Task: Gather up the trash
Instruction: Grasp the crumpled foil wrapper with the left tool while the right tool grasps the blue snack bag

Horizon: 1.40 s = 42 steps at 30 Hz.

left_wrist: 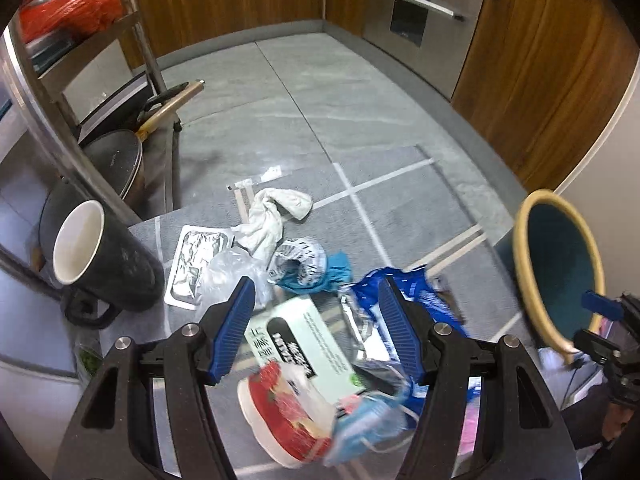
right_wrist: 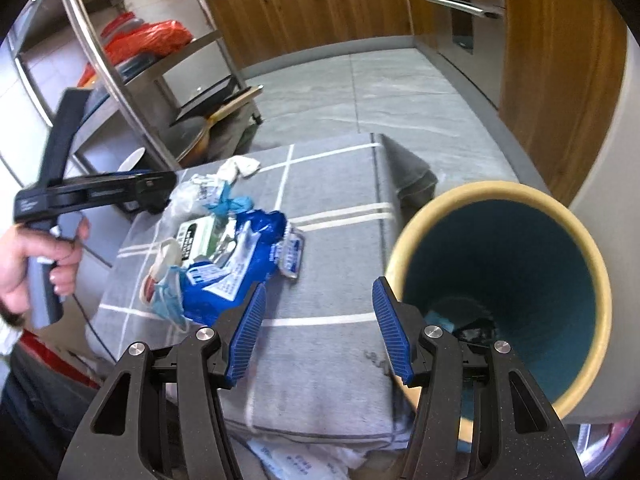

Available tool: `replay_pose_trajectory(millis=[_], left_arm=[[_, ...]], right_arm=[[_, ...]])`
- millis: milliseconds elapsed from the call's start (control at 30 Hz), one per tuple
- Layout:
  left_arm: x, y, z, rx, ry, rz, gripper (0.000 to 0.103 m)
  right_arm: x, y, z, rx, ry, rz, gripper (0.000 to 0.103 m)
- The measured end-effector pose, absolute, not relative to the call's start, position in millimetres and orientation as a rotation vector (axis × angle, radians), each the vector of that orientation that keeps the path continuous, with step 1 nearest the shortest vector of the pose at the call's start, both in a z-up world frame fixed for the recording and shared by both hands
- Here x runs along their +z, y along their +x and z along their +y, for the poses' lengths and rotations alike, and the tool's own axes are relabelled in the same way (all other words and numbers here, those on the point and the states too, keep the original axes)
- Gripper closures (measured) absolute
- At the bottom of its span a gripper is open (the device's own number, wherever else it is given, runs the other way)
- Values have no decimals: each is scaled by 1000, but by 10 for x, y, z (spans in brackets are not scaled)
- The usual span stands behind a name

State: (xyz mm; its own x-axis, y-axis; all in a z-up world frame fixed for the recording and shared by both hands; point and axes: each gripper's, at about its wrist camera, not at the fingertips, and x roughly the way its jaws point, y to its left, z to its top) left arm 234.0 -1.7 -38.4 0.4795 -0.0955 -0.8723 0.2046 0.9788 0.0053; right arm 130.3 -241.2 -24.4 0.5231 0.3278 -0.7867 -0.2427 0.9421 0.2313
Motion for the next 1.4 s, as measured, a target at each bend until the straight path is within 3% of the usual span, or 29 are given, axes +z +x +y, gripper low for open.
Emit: replay_pose_trajectory(millis=[233,433,500,600,633,667,933,1400], left_arm=[[-775,2684,-75,-192,176,1133,41],[-993,2865,-103,-172,184,1177,53],[-1025,2902,-100,-143,198,1181,66],[-1022,2918,-64,-134,160,1198,72],[-1016,2909,-71,-136,165,1197,79],[-1013,2899,-79,-141,171,1201,94],[-844,2773,-52,-174,86,1175,95],[7,2324,191,-183,-54,999,95]], right_arm=[[-281,1384,-2255,389,124,987,46],[-287,1423,-2108,427,133,998,46],[-291,1428,-2067,435,132,1001,46],[-307,1421,-2025,444,130,1005,46],[-314,1426,-2017,446,129,1007,46],[-319,1433,-2012,446,128,1009,46],[-391,1444,-2012,441,128,1029,46],[-659,1581,-1887,484,249,1117,46]])
